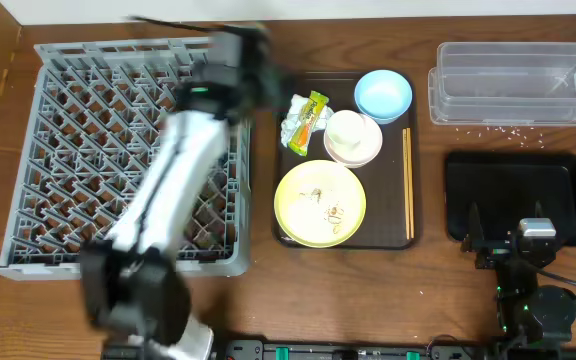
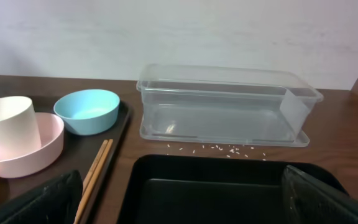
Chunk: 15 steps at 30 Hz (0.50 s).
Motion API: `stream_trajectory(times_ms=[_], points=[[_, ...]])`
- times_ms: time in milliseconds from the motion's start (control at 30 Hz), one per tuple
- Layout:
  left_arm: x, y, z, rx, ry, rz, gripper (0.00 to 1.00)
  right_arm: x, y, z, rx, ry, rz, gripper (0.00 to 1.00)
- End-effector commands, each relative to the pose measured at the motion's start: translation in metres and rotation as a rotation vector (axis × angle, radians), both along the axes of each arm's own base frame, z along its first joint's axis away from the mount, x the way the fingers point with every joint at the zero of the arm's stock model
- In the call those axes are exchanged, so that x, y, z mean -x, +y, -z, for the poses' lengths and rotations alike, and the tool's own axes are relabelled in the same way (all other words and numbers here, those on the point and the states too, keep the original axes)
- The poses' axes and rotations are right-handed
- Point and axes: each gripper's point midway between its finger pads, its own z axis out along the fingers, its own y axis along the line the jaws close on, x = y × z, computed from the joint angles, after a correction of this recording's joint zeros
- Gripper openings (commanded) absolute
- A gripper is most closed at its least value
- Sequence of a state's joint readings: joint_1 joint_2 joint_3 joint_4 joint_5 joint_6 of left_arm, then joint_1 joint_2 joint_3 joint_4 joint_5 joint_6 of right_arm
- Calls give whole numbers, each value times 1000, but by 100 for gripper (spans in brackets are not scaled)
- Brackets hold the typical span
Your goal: Sort waste into correct bins and load items into the dishwasher
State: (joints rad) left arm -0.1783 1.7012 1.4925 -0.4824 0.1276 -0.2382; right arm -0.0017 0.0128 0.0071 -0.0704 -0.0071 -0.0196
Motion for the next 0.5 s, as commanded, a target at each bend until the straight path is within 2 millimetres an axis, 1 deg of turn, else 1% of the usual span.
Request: stream_trajectory(times_ms=[0, 33, 67, 100, 167, 233, 267, 333, 400, 467], points=[[6, 65, -60, 67, -104, -184, 65, 0, -2, -3, 11, -13, 6, 99], [10, 82, -66, 66, -109, -221, 70, 0, -2, -2, 11, -12, 6, 99], [14, 96, -68, 64, -107, -251, 72, 0, -2, -1, 12, -7, 8, 99], [18, 109, -68, 62, -101, -279, 77, 0, -6, 0, 19, -3, 26, 99], [25, 133, -65, 58, -77, -335, 82, 1, -17, -2, 65, -6, 91, 99], [33, 151, -58, 54, -43, -378, 85, 2, -31, -9, 81, -34, 172, 99], [36, 157, -55, 54, -26, -394, 86, 2, -33, -18, 78, -69, 186, 99], [42, 167, -50, 53, 1, -419, 87, 3, -30, -41, 71, -162, 173, 99], [45, 172, -46, 53, 19, -432, 87, 7, -19, -73, 67, -298, 114, 99], [48, 173, -43, 52, 35, -436, 88, 18, -11, -111, 72, -461, 69, 99]])
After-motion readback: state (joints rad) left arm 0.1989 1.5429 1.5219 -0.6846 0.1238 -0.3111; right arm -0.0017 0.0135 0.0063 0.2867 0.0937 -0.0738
